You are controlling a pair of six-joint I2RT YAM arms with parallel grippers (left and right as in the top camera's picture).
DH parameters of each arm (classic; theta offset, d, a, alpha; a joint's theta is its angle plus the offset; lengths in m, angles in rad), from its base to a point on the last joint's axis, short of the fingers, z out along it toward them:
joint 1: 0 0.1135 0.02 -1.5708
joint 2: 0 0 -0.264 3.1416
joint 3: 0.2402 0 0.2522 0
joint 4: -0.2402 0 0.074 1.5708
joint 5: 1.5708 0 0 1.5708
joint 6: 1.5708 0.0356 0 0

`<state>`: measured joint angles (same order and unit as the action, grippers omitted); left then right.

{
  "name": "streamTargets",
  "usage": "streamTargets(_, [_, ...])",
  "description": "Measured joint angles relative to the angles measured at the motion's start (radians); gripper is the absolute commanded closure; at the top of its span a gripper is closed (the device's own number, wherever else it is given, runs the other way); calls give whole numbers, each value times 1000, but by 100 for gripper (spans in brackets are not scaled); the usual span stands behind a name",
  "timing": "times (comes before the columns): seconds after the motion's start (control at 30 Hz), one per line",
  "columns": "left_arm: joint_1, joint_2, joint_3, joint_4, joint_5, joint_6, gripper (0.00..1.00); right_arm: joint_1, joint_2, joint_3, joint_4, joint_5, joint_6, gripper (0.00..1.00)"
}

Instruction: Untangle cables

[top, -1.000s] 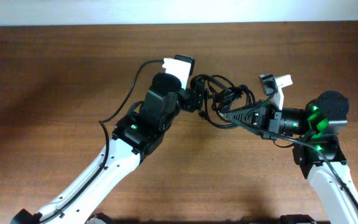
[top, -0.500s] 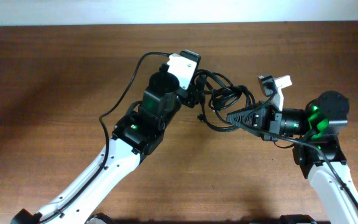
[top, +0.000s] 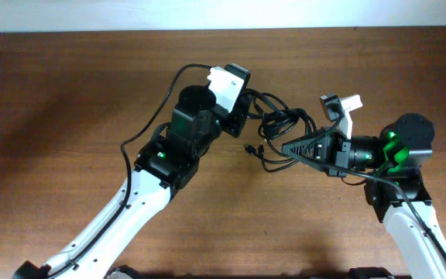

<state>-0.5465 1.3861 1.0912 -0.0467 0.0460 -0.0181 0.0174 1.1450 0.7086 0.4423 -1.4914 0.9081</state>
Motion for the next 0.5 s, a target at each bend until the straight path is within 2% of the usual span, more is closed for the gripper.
streamTargets(0.07, [0, 0, 0, -1, 18, 3, 99, 0, 0, 0, 0, 0, 1, 96])
streamTargets(0.5, [4, 0, 0, 6, 68, 0, 100, 4, 1, 0, -3, 1, 1, 96])
